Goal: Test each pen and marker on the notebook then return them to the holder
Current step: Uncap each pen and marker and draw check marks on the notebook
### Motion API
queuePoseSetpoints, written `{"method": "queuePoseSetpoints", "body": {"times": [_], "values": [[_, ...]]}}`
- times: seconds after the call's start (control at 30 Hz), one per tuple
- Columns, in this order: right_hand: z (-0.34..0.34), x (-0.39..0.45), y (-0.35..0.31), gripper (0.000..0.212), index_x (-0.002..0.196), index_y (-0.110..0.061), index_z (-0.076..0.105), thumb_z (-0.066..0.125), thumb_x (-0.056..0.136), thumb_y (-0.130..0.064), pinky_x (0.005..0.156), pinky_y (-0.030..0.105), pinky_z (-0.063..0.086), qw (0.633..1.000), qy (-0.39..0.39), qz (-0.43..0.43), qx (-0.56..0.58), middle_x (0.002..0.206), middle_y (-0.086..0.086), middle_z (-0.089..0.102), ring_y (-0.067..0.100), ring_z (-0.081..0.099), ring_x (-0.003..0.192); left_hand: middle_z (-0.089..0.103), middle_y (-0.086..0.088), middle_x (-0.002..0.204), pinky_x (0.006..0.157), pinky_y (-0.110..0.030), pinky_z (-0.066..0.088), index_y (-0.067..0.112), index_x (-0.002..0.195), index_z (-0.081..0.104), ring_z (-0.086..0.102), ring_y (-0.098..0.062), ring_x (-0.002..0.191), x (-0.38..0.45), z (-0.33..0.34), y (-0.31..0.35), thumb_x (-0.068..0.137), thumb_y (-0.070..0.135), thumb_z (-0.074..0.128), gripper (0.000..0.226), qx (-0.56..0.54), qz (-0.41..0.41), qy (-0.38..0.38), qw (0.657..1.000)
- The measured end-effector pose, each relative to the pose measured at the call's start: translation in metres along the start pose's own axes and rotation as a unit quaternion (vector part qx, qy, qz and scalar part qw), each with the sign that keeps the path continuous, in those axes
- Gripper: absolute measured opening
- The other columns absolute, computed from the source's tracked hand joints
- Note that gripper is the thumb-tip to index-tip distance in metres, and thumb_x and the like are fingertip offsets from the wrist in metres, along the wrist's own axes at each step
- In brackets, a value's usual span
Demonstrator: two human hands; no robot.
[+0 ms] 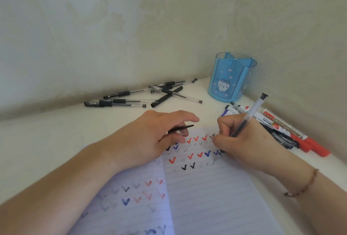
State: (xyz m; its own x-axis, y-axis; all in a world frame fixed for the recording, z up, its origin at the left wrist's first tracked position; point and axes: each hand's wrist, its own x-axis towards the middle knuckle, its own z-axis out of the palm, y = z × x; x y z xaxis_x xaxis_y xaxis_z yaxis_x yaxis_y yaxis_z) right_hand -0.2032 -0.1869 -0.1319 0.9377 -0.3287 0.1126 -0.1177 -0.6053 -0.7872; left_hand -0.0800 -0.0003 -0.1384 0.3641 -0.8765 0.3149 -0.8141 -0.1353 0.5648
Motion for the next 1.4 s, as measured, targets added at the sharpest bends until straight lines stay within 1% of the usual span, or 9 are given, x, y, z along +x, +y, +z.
{"method": "queuePoseSetpoints", "body": {"times": [0.1, 0.17, 0.27, 0.37, 0.47, 0.67, 0.83, 1.17, 1.4], "values": [[-0.001, 0.002, 0.002, 0.041, 0.05, -0.007, 0.035, 0.068, 0.075, -0.003, 0.046, 0.024, 0.03, 0.999, 0.005, 0.01, 0.036, 0.049, 0.008, 0.034, 0.015, 0.033, 0.045, 0.071, 0.015, 0.093, 0.076, -0.01, 0.048, 0.04, 0.118, 0.051, 0.063, 0.009, 0.086, 0.0, -0.002, 0.004, 0.094, 0.015, 0.061, 0.037, -0.007, -0.017, 0.002, 1.0], [-0.003, 0.001, 0.0, 0.047, 0.047, -0.012, 0.038, 0.076, 0.073, -0.007, 0.041, 0.022, 0.026, 0.986, 0.013, 0.024, 0.164, 0.046, 0.008, 0.033, 0.017, 0.031, 0.039, 0.072, 0.014, 0.09, 0.066, -0.009, 0.045, 0.041, 0.11, 0.05, 0.065, 0.004, 0.075, 0.0, -0.003, 0.006, 0.092, 0.014, 0.064, 0.035, -0.023, -0.029, 0.011, 0.999], [-0.009, 0.0, -0.005, 0.029, 0.053, -0.008, 0.053, 0.076, 0.064, -0.022, 0.037, 0.017, 0.028, 0.933, -0.014, 0.004, 0.359, 0.044, 0.012, 0.042, 0.019, 0.036, 0.037, 0.072, 0.014, 0.087, 0.062, -0.011, 0.045, 0.037, 0.099, 0.05, 0.064, -0.005, 0.064, 0.0, -0.004, 0.01, 0.088, 0.014, 0.068, 0.032, -0.086, -0.044, 0.034, 0.995], [-0.009, -0.001, -0.006, 0.009, 0.065, -0.005, 0.068, 0.073, 0.06, -0.01, 0.037, 0.02, 0.036, 0.91, -0.057, -0.03, 0.409, 0.05, 0.016, 0.055, 0.025, 0.048, 0.041, 0.072, 0.01, 0.085, 0.066, -0.025, 0.053, 0.035, 0.099, 0.048, 0.063, -0.011, 0.061, -0.001, -0.005, 0.012, 0.087, 0.011, 0.07, 0.035, -0.133, -0.043, 0.044, 0.989], [-0.007, -0.001, -0.005, 0.009, 0.066, -0.008, 0.068, 0.059, 0.067, -0.005, 0.036, 0.022, 0.037, 0.912, -0.046, -0.027, 0.407, 0.051, 0.017, 0.055, 0.028, 0.049, 0.041, 0.073, 0.01, 0.084, 0.068, -0.029, 0.054, 0.034, 0.1, 0.047, 0.063, -0.012, 0.062, -0.001, -0.005, 0.012, 0.087, 0.009, 0.069, 0.036, -0.148, -0.037, 0.045, 0.987], [-0.006, -0.003, -0.006, 0.011, 0.067, -0.012, 0.065, 0.066, 0.071, -0.002, 0.036, 0.025, 0.039, 0.919, -0.045, -0.034, 0.391, 0.056, 0.016, 0.06, 0.028, 0.054, 0.046, 0.073, 0.012, 0.086, 0.071, -0.028, 0.054, 0.033, 0.101, 0.046, 0.063, -0.011, 0.065, -0.003, -0.004, 0.015, 0.088, 0.011, 0.07, 0.035, -0.149, -0.027, 0.04, 0.988], [-0.002, -0.006, -0.01, 0.023, 0.074, -0.011, 0.071, 0.081, 0.063, -0.03, 0.042, 0.026, 0.046, 0.932, -0.082, -0.055, 0.35, 0.067, 0.019, 0.069, 0.031, 0.066, 0.056, 0.073, 0.015, 0.085, 0.067, -0.04, 0.05, 0.038, 0.101, 0.047, 0.061, -0.025, 0.065, -0.002, -0.002, 0.02, 0.086, 0.021, 0.068, 0.031, -0.14, -0.009, 0.035, 0.99], [0.008, -0.01, -0.015, 0.013, 0.069, -0.006, 0.07, 0.074, 0.065, -0.017, 0.043, 0.028, 0.047, 0.94, -0.046, -0.048, 0.336, 0.071, 0.024, 0.072, 0.038, 0.071, 0.064, 0.07, 0.017, 0.075, 0.056, -0.036, 0.049, 0.036, 0.097, 0.05, 0.051, -0.012, 0.053, -0.004, 0.001, 0.02, 0.084, 0.017, 0.063, 0.026, -0.158, 0.005, 0.054, 0.986], [0.012, -0.009, -0.017, 0.016, 0.084, -0.014, 0.071, 0.071, 0.074, -0.026, 0.049, 0.023, 0.047, 0.943, 0.015, -0.127, 0.308, 0.062, 0.006, 0.065, 0.017, 0.057, 0.051, 0.074, 0.002, 0.081, 0.061, -0.035, 0.055, 0.031, 0.104, 0.052, 0.065, -0.018, 0.059, -0.001, 0.005, 0.023, 0.081, 0.021, 0.074, 0.033, -0.253, 0.007, 0.076, 0.964]]}}
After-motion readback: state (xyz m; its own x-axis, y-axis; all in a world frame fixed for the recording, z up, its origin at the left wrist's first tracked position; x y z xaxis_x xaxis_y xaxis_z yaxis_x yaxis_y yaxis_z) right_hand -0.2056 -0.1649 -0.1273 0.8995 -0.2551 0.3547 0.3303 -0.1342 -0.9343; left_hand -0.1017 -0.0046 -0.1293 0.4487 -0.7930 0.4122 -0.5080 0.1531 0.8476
